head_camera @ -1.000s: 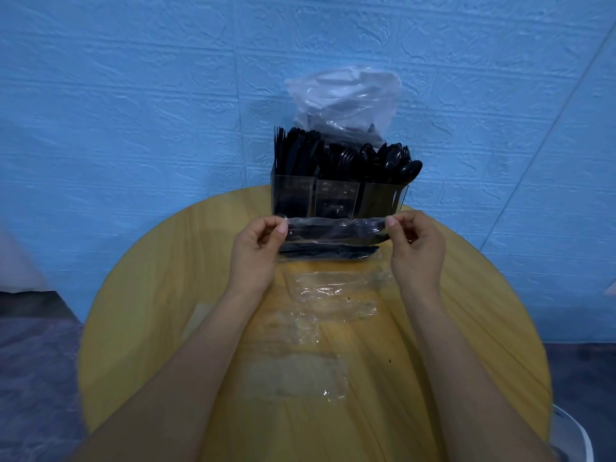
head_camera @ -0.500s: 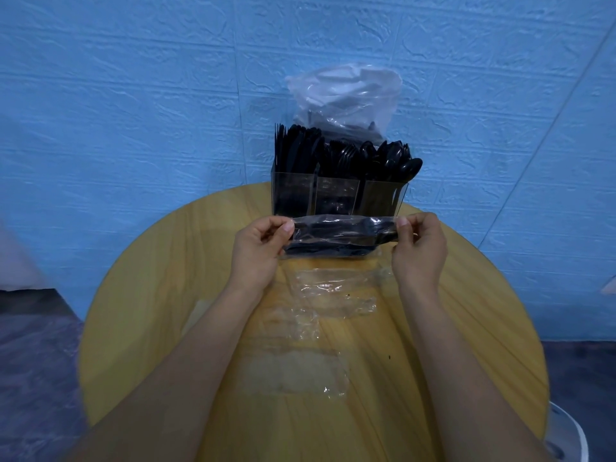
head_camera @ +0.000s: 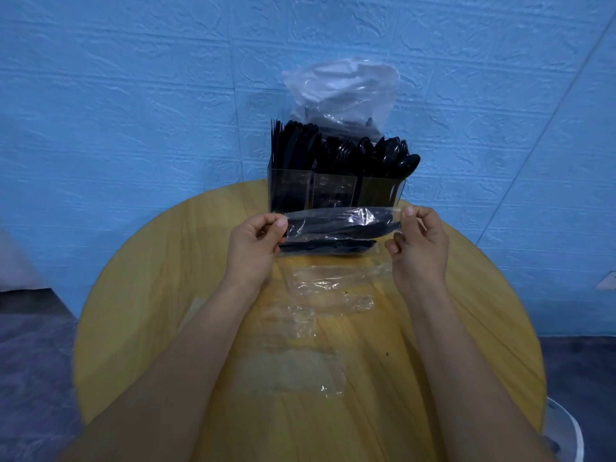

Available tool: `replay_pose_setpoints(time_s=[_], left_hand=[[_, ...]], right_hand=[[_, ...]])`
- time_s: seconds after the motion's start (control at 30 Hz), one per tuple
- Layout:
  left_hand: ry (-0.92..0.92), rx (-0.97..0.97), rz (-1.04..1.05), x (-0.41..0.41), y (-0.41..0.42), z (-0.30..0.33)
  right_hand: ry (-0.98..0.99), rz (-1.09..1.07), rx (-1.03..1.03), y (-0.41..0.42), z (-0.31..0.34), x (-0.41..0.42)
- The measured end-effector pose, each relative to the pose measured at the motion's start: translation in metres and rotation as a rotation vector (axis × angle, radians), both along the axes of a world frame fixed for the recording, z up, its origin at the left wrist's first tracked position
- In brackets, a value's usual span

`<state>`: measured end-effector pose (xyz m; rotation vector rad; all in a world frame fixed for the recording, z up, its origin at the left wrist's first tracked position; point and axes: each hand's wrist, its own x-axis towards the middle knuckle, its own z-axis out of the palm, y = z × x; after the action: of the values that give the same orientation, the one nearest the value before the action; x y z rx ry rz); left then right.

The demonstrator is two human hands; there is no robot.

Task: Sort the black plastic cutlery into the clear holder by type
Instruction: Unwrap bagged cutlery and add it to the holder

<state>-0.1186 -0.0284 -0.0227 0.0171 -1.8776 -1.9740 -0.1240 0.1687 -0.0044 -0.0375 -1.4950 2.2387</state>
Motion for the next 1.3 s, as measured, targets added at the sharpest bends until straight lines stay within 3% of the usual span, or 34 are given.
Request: replay_pose_setpoints(time_s=[0.23, 0.3, 0.43, 0.63, 0.87, 1.07, 1.2, 1.3], left_hand=[[0.005, 0.003, 0.028, -0.002, -0.003, 0.000], [0.016, 0.016, 0.056, -0.004, -0.006, -0.001], [-0.001, -0.052, 0.032, -0.002, -0.001, -0.001], [0.019, -0.044, 0.064, -0.002, -0.003, 0.001], [-0.100, -0.015, -0.070, 0.001, 0.001, 0.002], [-0.046, -0.319, -0.189, 0.013, 0.007, 0.004], [-0.054, -0.247, -0.232, 0.017, 0.005, 0.009], [-0.033, -0.357, -0.169, 0.017, 0.001, 0.022]], right_hand=[[-0.034, -0.010, -0.132, 0.000, 0.002, -0.001], [-0.071, 0.021, -0.096, 0.003, 0.001, -0.001], [-0.100, 0.063, 0.190, 0.002, -0.006, -0.002], [-0.083, -0.119, 0.067, 0.012, -0.005, -0.008], [-0.122, 0.036, 0.091, 0.004, -0.002, -0.002], [-0.094, -0.010, 0.128, 0.005, 0.001, 0.000], [-0.081, -0.023, 0.092, 0.003, 0.005, 0.003], [-0.063, -0.127, 0.103, 0.011, 0.013, 0.003]])
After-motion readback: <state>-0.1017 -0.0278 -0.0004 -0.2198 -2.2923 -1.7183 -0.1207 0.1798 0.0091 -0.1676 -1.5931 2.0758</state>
